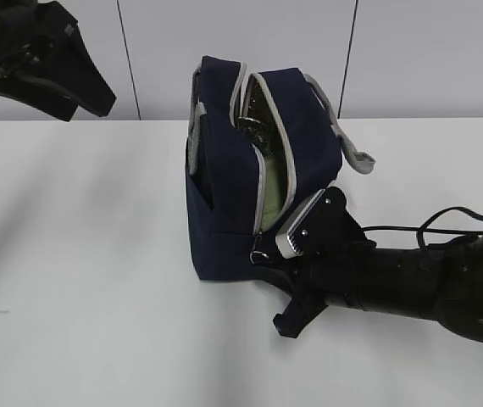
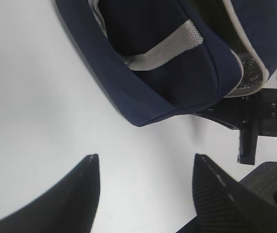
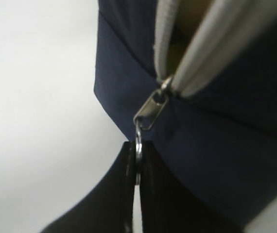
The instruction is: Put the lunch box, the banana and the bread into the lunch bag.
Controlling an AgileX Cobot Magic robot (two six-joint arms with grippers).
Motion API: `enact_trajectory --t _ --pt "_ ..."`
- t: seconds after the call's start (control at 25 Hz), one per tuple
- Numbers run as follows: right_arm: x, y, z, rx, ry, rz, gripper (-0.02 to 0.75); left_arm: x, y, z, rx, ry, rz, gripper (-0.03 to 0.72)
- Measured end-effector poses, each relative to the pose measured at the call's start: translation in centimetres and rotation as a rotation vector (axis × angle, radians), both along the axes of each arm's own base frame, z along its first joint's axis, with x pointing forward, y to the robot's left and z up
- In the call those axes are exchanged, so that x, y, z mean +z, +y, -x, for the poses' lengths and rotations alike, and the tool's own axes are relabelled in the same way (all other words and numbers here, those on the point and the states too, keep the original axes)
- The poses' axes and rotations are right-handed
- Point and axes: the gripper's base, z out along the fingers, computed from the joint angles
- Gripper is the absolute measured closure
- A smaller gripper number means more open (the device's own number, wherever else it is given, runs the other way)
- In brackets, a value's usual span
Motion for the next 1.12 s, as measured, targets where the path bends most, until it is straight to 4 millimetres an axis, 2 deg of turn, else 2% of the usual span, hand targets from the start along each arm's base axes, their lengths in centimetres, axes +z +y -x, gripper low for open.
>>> enact_trajectory --t 0.4,0.84,1.12 --pt "5.1 -0.7 0.7 0.014 -0.049 0.080 0.732 0.0 0.0 0.0 0.000 0.000 0.000 0.255" --pt "10.1 -1.1 1.9 0.061 -0.202 0.056 0.732 0.0 0.0 0.0 -0.002 0.003 -0.001 0.255" --pt "12.7 -0.5 1.1 0.086 -0.280 0.042 0.732 0.0 0.0 0.0 -0.002 0.003 -0.001 0.255"
